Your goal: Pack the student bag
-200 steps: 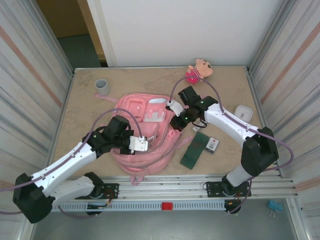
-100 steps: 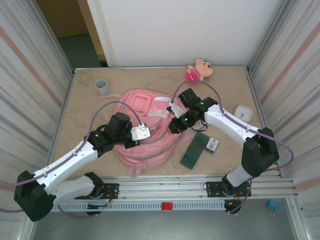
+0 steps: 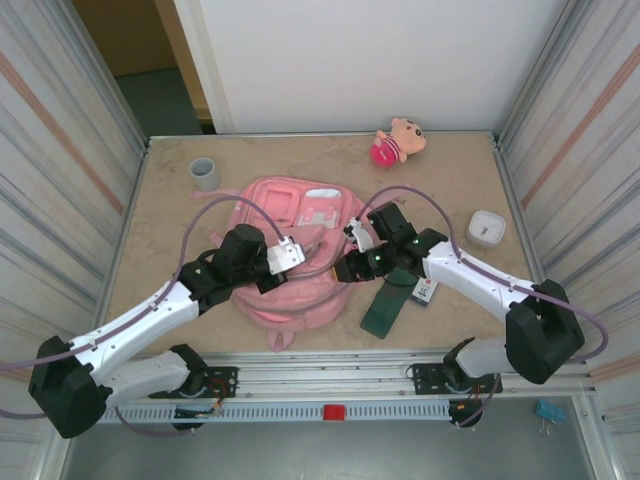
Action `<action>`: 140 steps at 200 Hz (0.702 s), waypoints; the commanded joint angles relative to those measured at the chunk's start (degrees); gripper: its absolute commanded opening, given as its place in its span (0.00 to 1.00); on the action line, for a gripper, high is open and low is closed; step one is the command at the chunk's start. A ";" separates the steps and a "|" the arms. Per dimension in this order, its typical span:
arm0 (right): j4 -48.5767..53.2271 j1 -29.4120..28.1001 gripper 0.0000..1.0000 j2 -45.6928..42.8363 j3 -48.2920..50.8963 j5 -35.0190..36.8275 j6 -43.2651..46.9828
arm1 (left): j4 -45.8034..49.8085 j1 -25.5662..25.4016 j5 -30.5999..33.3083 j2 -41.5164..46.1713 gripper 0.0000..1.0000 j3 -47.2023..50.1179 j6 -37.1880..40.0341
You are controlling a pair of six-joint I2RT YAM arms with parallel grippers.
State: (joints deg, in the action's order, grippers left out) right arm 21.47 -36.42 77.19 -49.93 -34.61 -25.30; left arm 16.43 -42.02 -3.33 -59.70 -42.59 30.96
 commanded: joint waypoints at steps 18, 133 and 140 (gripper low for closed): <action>-6.67 -0.40 0.25 -3.48 3.21 4.11 -4.60 | -8.43 -0.24 -1.92 2.98 0.00 -0.10 -2.39; -10.34 -9.78 0.00 -11.51 3.36 8.12 -9.94 | -13.67 -3.16 13.68 -0.93 0.00 0.39 -14.27; -10.80 -11.32 0.00 -10.89 2.97 8.58 -10.70 | -13.92 -3.37 14.07 -1.37 0.00 0.16 -14.75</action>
State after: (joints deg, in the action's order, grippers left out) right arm 13.37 -43.31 66.24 -45.34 -25.87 -32.56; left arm 10.35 -45.43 4.01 -60.18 -41.54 21.71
